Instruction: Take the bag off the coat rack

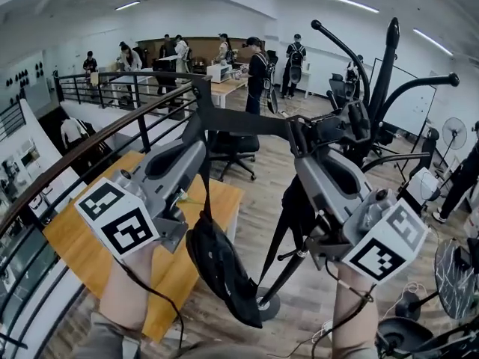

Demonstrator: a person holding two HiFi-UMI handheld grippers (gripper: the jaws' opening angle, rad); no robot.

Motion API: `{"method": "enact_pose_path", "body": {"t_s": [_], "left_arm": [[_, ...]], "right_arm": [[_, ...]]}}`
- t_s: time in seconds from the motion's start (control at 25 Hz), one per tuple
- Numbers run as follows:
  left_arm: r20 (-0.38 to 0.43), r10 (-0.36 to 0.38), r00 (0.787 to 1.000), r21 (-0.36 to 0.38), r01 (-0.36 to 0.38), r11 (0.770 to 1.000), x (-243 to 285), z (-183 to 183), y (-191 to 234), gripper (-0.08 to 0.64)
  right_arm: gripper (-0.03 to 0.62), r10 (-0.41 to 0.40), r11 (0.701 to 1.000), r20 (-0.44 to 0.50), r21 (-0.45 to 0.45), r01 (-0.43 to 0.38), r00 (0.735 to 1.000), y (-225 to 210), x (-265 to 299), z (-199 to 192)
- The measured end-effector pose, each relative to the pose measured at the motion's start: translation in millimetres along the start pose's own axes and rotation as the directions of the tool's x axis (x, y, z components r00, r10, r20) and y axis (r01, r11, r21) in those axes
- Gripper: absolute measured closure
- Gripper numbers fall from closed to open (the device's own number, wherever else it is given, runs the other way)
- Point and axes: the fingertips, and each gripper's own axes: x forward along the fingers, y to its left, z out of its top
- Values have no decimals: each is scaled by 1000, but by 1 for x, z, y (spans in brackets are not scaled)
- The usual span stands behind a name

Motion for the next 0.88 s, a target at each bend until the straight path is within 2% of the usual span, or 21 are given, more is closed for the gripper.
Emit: {"method": "enact_pose_path", "body": {"t_s": [0.16,0.36,0.48,0.64,0.88], "left_arm": [[-15,76,997,15,-76,997,-37,-9,4,545],[-61,160,985,22,-159,987,-58,-32,-8,545],[-101,225,969,33,-223,974,-94,-42,9,545],[-149,286,947,32,-285,958,-121,-65,15,545],[-238,332,913,4,-340,940,-145,-116,9,545]], "right_arm": [[535,86,994,-10,68,-85,996,20,15,-31],[535,157,984,-64,99,-151,985,30,15,-67],[535,186,977,-101,126,-173,977,56,37,-97],[535,206,970,-146,158,-183,968,69,43,-133],[535,243,957,-231,218,-194,942,75,35,-191]]}}
